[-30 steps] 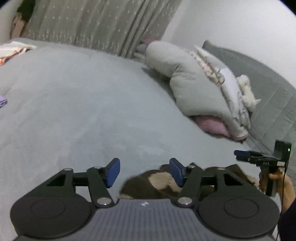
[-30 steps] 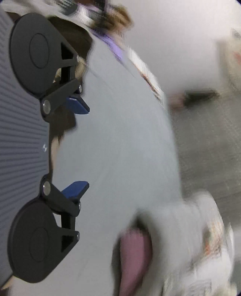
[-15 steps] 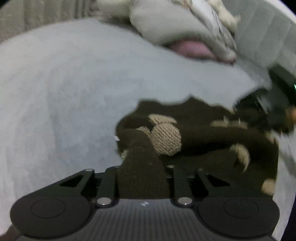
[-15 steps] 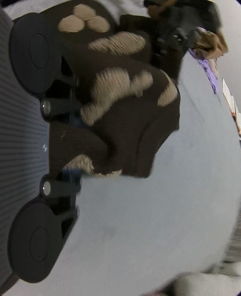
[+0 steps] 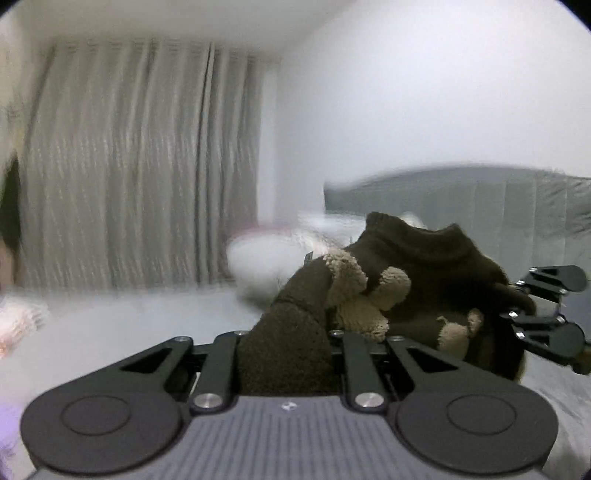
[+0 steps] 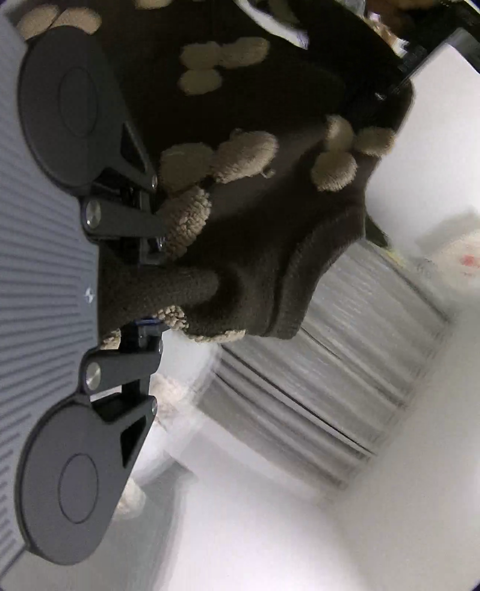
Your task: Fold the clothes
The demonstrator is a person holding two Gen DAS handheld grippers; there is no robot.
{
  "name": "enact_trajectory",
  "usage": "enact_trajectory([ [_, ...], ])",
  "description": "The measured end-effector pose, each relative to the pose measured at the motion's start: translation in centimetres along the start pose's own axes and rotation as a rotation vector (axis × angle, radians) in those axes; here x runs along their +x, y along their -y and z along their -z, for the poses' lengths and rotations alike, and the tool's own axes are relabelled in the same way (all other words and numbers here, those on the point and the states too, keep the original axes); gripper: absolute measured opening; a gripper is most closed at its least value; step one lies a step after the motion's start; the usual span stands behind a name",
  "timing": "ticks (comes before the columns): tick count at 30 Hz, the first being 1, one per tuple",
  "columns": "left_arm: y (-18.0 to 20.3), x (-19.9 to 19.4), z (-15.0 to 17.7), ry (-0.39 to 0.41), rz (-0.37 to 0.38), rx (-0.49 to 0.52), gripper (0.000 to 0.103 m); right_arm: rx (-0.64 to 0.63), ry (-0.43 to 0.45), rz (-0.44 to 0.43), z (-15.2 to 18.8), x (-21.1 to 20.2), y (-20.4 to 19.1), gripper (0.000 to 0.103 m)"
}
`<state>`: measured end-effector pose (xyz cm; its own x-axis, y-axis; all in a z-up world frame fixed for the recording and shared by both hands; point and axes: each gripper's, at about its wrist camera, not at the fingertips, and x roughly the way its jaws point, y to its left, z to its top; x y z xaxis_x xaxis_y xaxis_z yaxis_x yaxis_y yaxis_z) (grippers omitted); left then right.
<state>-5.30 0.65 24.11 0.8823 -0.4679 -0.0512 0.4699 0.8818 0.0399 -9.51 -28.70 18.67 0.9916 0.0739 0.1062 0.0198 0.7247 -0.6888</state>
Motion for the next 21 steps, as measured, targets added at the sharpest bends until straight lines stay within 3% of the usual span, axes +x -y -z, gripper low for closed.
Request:
enact_trajectory([
  [2, 0.6, -1.8, -2.8, 0.047, -0.019, 0.023, 0.017, -0.053, 0.065, 0.056, -1.8, -1.5, 0.6, 0.024],
  [8, 0.6, -9.0, -10.5, 0.164, 0.017, 0.061, 0.018, -0.099, 0.196, 0.162, -7.4, -5.6, 5.5, 0.027],
  [14, 3.3, -16.9, -14.1, 0.267, 0.076, 0.120, 0.025, -0.084, 0.292, 0.202, -11.4, -11.9, 9.4, 0.030],
  [18, 5.0, -18.3, -14.1, 0.254, 0.073, 0.166, 0.027, -0.041, 0.303, 0.146, -11.4, -13.9, 10.8, 0.032],
  [21, 4.8, -16.2, -12.8, 0.167, 0.059, 0.168, 0.028, -0.030, 0.269, 0.095, -10.4, -13.0, 11.0, 0.034],
])
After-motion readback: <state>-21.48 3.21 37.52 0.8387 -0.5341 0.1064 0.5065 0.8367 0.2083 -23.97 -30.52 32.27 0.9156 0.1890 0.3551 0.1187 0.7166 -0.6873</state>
